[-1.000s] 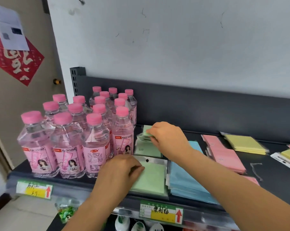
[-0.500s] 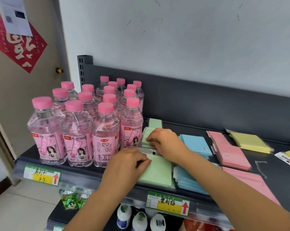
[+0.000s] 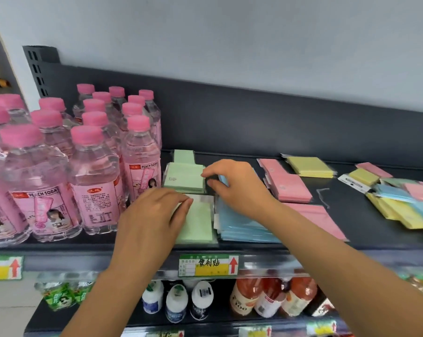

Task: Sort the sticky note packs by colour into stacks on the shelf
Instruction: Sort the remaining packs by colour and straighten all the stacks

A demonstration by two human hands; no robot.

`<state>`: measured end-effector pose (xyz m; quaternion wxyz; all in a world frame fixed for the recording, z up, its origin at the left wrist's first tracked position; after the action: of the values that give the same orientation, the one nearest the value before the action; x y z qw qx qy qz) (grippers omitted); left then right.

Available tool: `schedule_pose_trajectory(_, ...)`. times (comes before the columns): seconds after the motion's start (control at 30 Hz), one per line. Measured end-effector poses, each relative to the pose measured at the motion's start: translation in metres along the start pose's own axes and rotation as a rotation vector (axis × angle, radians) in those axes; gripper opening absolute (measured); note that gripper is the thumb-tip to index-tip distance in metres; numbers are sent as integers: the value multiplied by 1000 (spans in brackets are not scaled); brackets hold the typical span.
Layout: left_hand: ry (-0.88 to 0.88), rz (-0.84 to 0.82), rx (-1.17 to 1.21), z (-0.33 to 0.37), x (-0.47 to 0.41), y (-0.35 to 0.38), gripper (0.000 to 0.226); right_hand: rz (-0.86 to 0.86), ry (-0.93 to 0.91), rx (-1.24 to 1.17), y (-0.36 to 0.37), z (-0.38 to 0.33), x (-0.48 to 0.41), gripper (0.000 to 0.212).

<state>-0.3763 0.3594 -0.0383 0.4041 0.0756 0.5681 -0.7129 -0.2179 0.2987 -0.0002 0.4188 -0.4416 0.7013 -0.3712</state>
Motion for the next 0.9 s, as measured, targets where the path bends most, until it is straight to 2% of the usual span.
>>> schedule_pose_trajectory(0.07, 30, -13, -5, 14, -3, 5, 12, 26, 17, 11, -8, 9, 15, 25)
schedule_pose_trajectory(0.2, 80, -48, -29, 44, -9, 15, 4, 32, 52, 88, -31, 36, 48, 26)
schedule_pose_trajectory(0.37, 105, -64, -70, 83, -10, 36, 5, 35, 165, 144, -72, 95, 111, 30)
schedule_pose_trajectory(0.67, 195, -54, -117, 246, -22, 106, 4, 143, 267, 178, -159, 219, 245, 33)
schedule_pose_trajectory(0.9, 182, -86, -114, 337, -23, 156, 4, 178, 323, 138, -209, 300, 317, 35)
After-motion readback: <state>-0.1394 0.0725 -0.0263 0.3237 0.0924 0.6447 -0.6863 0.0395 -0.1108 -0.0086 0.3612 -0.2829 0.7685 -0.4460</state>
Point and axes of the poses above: each hand's wrist, its own x-axis away from the middle knuckle, its own y-axis out of the palm, z = x × y, the point moved 3 cm from there along -x, towards the middle knuckle, and after that the axes turned 9 degrees about -z, right-handed, at the moved point
